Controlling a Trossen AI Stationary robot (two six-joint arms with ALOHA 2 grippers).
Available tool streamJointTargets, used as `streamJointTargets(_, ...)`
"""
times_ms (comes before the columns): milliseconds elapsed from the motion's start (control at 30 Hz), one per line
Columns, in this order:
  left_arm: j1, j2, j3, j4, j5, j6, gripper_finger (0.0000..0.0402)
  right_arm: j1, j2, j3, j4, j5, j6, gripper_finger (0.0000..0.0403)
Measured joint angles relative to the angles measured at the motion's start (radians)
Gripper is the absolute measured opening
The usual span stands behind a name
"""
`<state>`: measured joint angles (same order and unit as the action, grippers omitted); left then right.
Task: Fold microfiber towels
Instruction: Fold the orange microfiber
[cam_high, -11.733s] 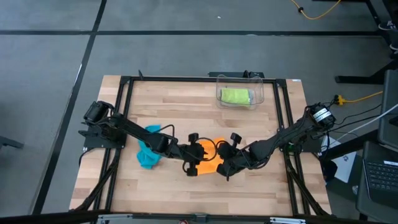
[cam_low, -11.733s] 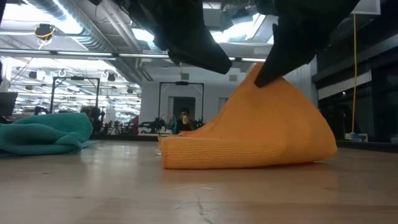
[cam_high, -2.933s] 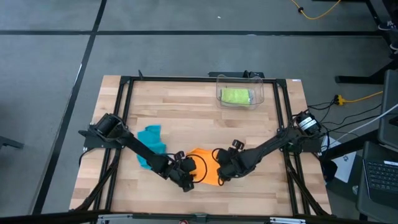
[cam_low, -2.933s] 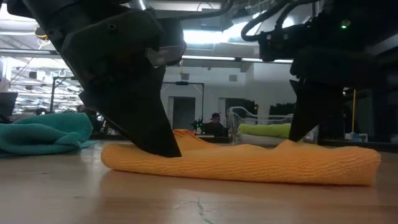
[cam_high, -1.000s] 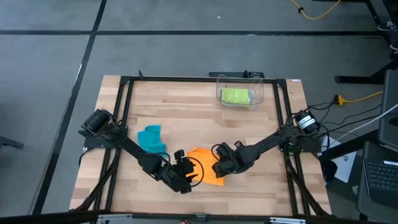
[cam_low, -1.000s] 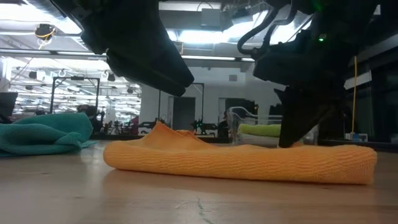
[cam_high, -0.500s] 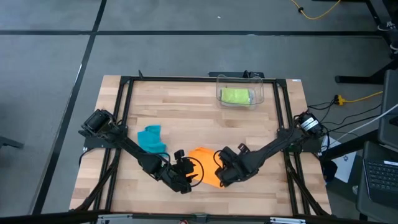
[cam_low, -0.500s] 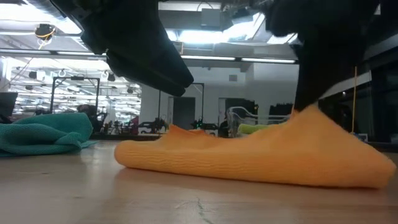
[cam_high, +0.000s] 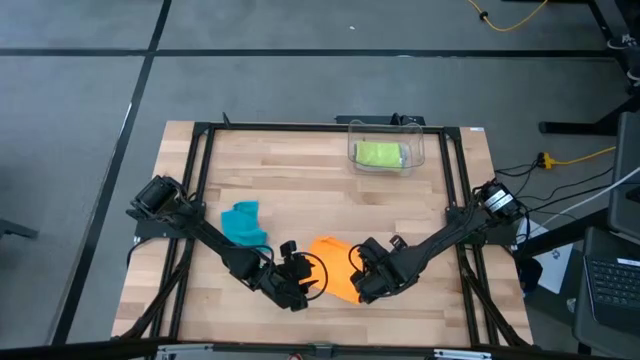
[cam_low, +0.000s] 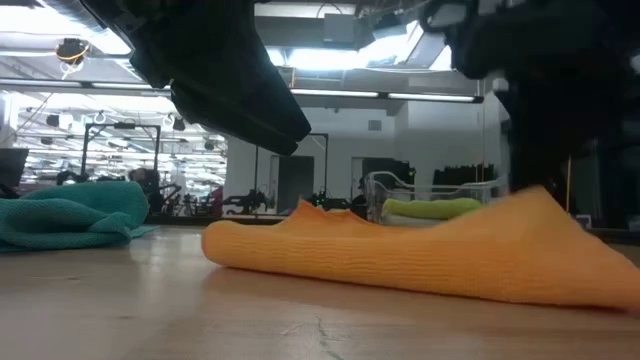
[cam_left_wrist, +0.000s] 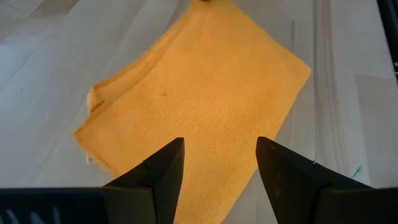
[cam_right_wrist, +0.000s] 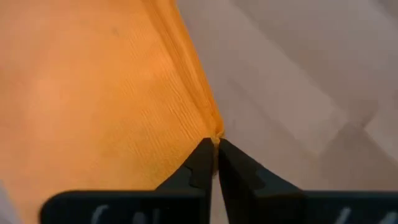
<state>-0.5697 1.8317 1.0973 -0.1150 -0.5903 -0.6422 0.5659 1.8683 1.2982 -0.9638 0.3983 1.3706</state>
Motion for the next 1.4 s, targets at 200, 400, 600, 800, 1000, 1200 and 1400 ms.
streamJointTargets(200, 0.0, 0.0, 0.0, 0.0, 0.0, 0.0, 0.0195, 0.0, 0.0, -0.053, 0.011, -0.081, 0.038, 0.0085)
streamJointTargets(400, 0.0, 0.0, 0.0, 0.0, 0.0, 0.0, 0.0195, 0.0, 0.0, -0.061, -0.003, -0.081, 0.038, 0.0135)
streamJointTargets(600, 0.0, 0.0, 0.0, -0.006, 0.0, 0.0, 0.0195, 0.028, 0.0, 0.022, -0.01, -0.071, -0.043, 0.0144)
streamJointTargets(800, 0.0, 0.0, 0.0, -0.006, 0.003, 0.0, 0.0195, 0.115, 0.0, 0.072, 0.101, -0.016, -0.236, 0.0145)
streamJointTargets(1000, 0.0, 0.0, 0.0, -0.005, 0.01, 0.075, 0.0195, 0.194, 0.0, 0.042, 0.285, 0.087, -0.359, 0.0145)
streamJointTargets(1200, 0.0, 0.0, 0.0, -0.004, 0.009, 0.093, 0.0195, 0.218, 0.0, 0.041, 0.325, 0.083, -0.383, 0.0145)
streamJointTargets(1400, 0.005, 0.011, 0.002, 0.002, 0.103, -0.089, 0.0195, 0.204, 0.0, 0.041, 0.317, 0.14, -0.371, 0.0145)
